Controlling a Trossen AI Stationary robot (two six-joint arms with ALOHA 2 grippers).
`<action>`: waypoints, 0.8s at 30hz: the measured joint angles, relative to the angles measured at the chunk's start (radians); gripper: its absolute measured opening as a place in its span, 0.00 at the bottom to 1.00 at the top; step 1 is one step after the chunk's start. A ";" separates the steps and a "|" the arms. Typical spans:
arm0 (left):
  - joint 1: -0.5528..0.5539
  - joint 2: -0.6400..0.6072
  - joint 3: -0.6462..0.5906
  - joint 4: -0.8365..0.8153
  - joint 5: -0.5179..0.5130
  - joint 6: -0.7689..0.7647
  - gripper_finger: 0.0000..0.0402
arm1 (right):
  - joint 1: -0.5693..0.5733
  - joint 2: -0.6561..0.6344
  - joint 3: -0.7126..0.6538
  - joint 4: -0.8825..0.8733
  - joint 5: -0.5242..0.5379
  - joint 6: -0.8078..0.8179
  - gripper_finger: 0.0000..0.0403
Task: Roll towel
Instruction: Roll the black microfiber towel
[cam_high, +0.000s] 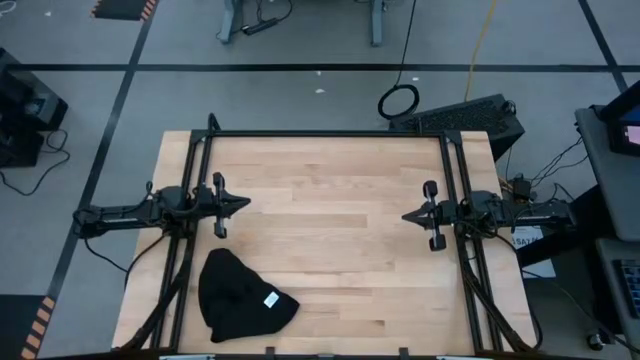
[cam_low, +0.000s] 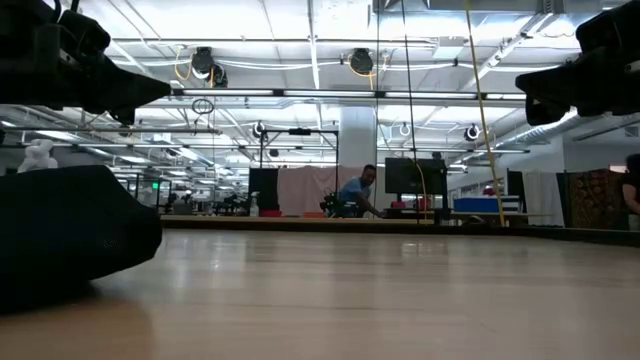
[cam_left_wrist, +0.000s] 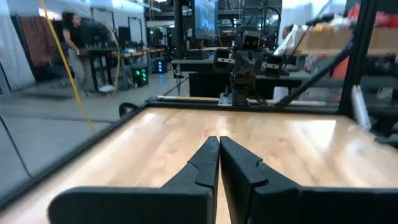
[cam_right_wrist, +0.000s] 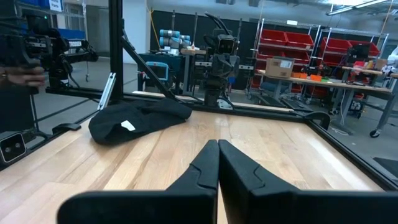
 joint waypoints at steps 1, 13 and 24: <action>0.000 0.000 0.000 -0.005 0.014 -0.095 0.06 | 0.000 0.000 0.000 -0.003 0.000 0.000 0.00; 0.003 0.022 0.193 -0.096 0.092 -0.249 0.06 | 0.000 0.000 0.000 -0.016 0.000 0.026 0.00; -0.032 0.382 0.587 -0.532 0.164 -0.155 0.06 | 0.000 0.000 0.000 -0.012 0.050 0.026 0.00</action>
